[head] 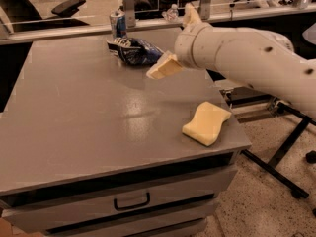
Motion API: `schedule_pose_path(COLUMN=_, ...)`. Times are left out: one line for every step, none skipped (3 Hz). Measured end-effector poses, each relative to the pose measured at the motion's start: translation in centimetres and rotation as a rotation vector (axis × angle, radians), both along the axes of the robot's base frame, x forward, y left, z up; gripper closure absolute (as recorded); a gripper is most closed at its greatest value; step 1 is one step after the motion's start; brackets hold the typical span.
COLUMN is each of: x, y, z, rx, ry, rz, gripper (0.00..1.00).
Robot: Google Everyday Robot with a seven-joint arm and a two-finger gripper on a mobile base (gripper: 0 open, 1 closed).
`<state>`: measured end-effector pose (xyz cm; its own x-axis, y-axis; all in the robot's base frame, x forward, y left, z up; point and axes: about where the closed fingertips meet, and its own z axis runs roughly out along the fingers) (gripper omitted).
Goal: Move blue chip bag near redbull can
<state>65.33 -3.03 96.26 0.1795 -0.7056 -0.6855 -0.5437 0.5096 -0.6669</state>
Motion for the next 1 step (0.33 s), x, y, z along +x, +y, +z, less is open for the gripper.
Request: schedule_pose_path(x=-0.39, y=0.59, z=-1.31, rx=-0.008, ry=-0.010, rz=0.003, gripper=0.00)
